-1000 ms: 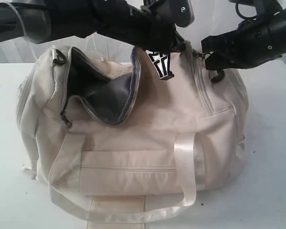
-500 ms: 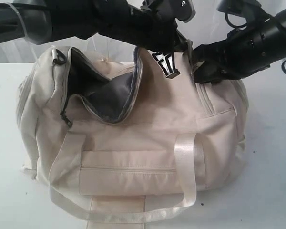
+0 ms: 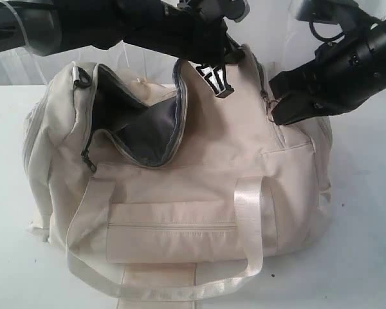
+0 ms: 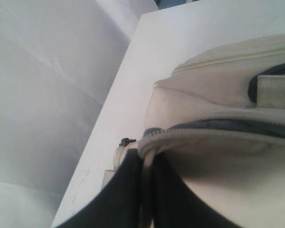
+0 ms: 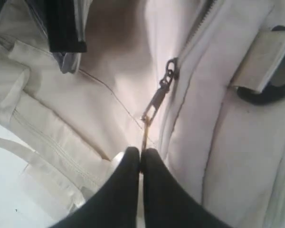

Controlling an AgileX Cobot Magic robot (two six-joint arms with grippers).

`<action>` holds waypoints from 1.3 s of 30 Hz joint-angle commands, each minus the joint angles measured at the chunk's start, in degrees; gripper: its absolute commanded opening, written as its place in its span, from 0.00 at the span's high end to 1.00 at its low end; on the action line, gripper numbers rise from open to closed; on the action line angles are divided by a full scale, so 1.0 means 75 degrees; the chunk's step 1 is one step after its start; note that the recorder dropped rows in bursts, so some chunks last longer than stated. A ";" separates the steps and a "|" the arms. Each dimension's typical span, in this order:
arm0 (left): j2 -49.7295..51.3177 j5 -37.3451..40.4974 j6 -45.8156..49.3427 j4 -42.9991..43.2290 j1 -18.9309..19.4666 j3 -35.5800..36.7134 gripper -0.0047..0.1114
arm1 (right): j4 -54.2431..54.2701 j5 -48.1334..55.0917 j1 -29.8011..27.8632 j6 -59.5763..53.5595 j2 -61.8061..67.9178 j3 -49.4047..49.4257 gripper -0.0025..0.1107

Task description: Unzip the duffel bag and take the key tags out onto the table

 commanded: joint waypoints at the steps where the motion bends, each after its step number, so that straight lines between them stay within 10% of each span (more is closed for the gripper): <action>1: -0.0096 -0.0161 -0.0078 -0.0152 0.0049 -0.0050 0.96 | -0.0067 0.0655 0.0016 0.0065 -0.0320 0.0058 0.98; 39: -0.0096 0.1150 -0.0231 -0.0118 0.0049 -0.0036 0.96 | -0.0789 -0.0245 0.0016 0.0440 -0.2349 0.2596 0.94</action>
